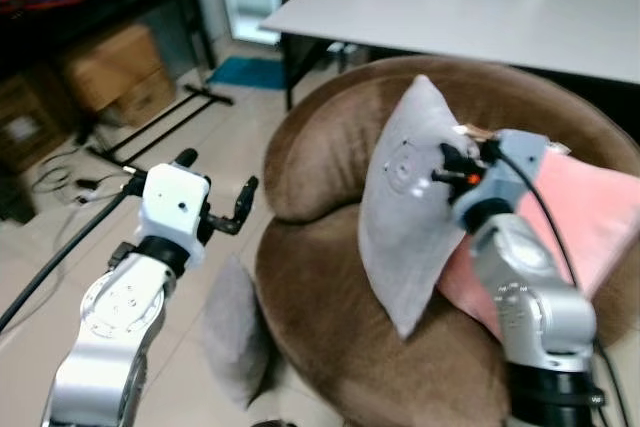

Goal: Move the pillow to the sofa from floor

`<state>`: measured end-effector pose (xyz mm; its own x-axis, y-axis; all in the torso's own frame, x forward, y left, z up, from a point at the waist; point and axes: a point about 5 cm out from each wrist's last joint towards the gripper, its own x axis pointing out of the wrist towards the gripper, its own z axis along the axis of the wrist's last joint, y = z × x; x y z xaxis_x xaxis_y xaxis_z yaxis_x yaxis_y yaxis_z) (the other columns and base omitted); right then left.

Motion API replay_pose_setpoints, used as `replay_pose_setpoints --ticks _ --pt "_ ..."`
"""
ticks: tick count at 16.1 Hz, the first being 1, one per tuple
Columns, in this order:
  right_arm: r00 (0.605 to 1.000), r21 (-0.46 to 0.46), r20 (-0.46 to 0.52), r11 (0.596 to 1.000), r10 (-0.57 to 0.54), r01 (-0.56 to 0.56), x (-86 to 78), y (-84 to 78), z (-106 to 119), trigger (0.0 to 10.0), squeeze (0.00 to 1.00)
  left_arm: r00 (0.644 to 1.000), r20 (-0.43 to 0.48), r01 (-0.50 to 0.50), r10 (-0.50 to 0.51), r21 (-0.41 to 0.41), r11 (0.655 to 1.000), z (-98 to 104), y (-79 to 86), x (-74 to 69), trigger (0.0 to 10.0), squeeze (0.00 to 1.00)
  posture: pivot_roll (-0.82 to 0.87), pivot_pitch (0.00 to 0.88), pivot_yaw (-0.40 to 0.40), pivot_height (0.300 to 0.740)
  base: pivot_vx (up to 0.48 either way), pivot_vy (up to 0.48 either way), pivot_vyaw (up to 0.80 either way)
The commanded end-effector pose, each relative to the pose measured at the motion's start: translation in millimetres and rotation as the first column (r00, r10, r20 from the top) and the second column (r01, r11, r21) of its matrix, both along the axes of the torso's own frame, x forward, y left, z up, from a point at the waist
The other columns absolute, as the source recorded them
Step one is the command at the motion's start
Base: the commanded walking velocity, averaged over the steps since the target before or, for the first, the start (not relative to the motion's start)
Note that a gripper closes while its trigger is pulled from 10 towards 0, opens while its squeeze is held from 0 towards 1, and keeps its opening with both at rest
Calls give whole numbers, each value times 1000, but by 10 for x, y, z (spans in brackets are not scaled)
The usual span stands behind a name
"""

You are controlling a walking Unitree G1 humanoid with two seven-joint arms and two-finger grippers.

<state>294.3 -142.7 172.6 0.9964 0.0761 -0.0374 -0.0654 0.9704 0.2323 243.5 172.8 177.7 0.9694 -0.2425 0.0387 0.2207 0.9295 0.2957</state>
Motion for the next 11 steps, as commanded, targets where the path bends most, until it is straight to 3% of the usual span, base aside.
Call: replay_pose_setpoints --ticks 1,11 --pt "997 -3 72 1000 30 -29 -17 48 163 10000 0 1000 -1 -14 14 6 1000 2 26 -5 10000 255 -17 7 50 740 0 0 0" --pt "987 10 83 991 136 -137 -40 178 186 10000 0 998 8 -57 57 17 998 -6 76 -11 10000 243 -17 10 42 740 0 0 0"
